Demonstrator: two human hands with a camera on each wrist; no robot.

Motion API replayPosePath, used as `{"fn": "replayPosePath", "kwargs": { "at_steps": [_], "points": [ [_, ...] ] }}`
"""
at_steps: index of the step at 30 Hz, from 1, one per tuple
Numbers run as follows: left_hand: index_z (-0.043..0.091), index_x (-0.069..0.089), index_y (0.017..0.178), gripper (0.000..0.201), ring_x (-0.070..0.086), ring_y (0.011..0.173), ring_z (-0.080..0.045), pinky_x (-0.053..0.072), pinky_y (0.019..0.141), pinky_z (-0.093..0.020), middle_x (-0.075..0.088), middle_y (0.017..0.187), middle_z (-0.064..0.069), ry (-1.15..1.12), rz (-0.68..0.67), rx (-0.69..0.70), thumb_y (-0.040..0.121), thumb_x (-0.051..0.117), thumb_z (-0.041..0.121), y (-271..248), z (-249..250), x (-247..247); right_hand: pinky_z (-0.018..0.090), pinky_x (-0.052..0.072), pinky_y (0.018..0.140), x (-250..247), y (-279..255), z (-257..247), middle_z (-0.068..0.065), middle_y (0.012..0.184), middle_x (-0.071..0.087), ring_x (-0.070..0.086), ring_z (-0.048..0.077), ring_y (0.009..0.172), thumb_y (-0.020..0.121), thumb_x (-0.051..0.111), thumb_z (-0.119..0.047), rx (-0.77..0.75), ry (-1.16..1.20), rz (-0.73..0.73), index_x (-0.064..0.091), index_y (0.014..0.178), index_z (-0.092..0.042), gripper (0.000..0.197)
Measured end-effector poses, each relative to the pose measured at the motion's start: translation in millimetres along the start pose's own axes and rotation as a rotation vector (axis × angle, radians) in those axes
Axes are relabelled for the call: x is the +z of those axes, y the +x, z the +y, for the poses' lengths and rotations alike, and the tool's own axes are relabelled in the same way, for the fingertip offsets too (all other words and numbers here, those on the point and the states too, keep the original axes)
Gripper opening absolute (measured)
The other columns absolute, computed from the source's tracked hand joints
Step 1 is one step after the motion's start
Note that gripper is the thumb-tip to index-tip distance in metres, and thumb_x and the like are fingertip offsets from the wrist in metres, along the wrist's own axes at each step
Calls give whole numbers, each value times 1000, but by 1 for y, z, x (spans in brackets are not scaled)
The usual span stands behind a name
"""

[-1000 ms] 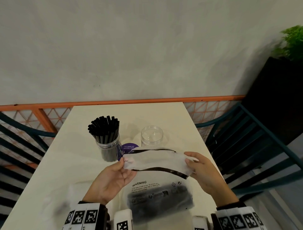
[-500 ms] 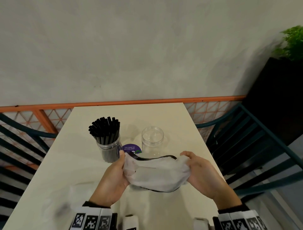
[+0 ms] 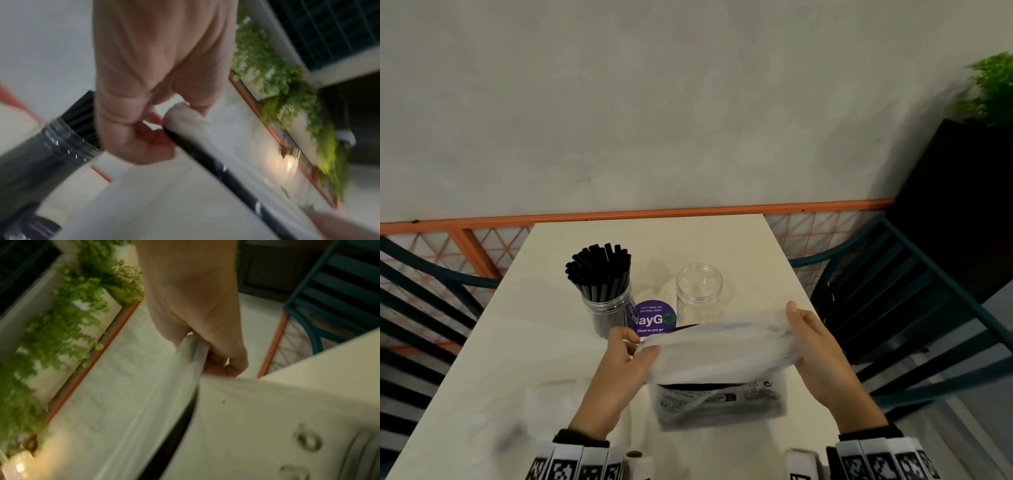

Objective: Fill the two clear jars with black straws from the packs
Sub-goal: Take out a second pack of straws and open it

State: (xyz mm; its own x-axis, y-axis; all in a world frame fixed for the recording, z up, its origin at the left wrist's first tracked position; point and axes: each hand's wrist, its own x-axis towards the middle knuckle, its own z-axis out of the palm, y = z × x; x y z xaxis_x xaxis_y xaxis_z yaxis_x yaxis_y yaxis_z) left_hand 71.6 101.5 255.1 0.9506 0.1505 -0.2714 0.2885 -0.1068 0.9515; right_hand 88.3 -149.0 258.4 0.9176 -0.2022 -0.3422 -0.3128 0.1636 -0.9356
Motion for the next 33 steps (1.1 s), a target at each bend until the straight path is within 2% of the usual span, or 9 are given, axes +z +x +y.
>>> {"fn": "replayPosePath", "kwargs": {
  "at_steps": [6, 10, 13, 16, 20, 23, 26, 30, 33],
  "points": [
    [16, 62, 68, 11, 54, 58, -9, 40, 55, -15, 64, 68, -1, 299, 213, 258, 76, 67, 10, -3, 5, 3, 42, 46, 97, -4, -5, 4, 8, 114, 61, 57, 24, 105, 91, 51, -11, -67, -450, -150, 53, 114, -13, 23],
    [10, 74, 73, 16, 62, 69, -19, 52, 67, -34, 73, 72, -11, 83, 27, 69, 83, 63, 15, -1, 2, 11, 29, 37, 82, 9, -14, 0, 3, 95, 46, 46, 15, 84, 99, 33, -23, -66, -882, -161, 44, 79, -17, 24],
    [7, 71, 87, 21, 66, 71, -17, 56, 61, -25, 74, 76, -5, -283, -220, -198, 90, 52, 15, 4, 0, 5, 31, 37, 84, 8, -12, 3, 7, 96, 42, 44, 21, 89, 100, 27, -26, -86, -1144, -128, 46, 83, -15, 27],
    [11, 67, 87, 15, 64, 66, -12, 53, 61, -26, 72, 73, 1, -486, -314, -373, 84, 53, 16, 7, 0, -9, 23, 34, 58, -2, -9, 4, -2, 70, 47, 43, 11, 63, 97, 39, -18, -125, -966, -37, 48, 67, -18, 31],
    [7, 70, 78, 24, 66, 56, -16, 54, 58, -31, 71, 69, -5, -741, -381, -548, 55, 78, 7, 10, -3, -24, 36, 48, 72, -15, -3, 1, 13, 95, 63, 57, 25, 81, 91, 53, -3, 115, -112, -45, 55, 105, -5, 15],
    [5, 71, 70, 19, 65, 59, -21, 47, 69, -36, 70, 68, -7, -815, -360, -579, 69, 54, 14, 12, -3, -25, 42, 54, 75, -17, -4, 3, 18, 96, 68, 67, 28, 80, 84, 61, -4, 314, 433, -200, 50, 97, -9, 17],
    [7, 66, 82, 18, 56, 73, -19, 44, 76, -37, 66, 72, -5, -778, -352, -534, 70, 58, 18, 6, 2, -15, 41, 47, 78, -15, -9, 2, 8, 57, 66, 68, 21, 54, 93, 40, -1, 286, 594, -204, 51, 69, -9, 27],
    [8, 62, 93, 23, 56, 78, -15, 46, 70, -27, 65, 89, -6, -352, -232, -261, 72, 69, 1, 4, -5, 0, 38, 41, 73, -11, -18, 0, 7, 65, 60, 63, 25, 68, 45, 72, -6, 168, 575, -365, 54, 50, -11, 20],
    [8, 58, 88, 23, 54, 79, -21, 43, 65, -28, 61, 87, -10, -214, -51, -107, 70, 63, -6, 7, -7, 10, 33, 37, 61, -3, -17, 10, 5, 65, 51, 52, 23, 67, 45, 59, 2, 121, 409, -279, 42, 57, -13, 26]
  ]
}}
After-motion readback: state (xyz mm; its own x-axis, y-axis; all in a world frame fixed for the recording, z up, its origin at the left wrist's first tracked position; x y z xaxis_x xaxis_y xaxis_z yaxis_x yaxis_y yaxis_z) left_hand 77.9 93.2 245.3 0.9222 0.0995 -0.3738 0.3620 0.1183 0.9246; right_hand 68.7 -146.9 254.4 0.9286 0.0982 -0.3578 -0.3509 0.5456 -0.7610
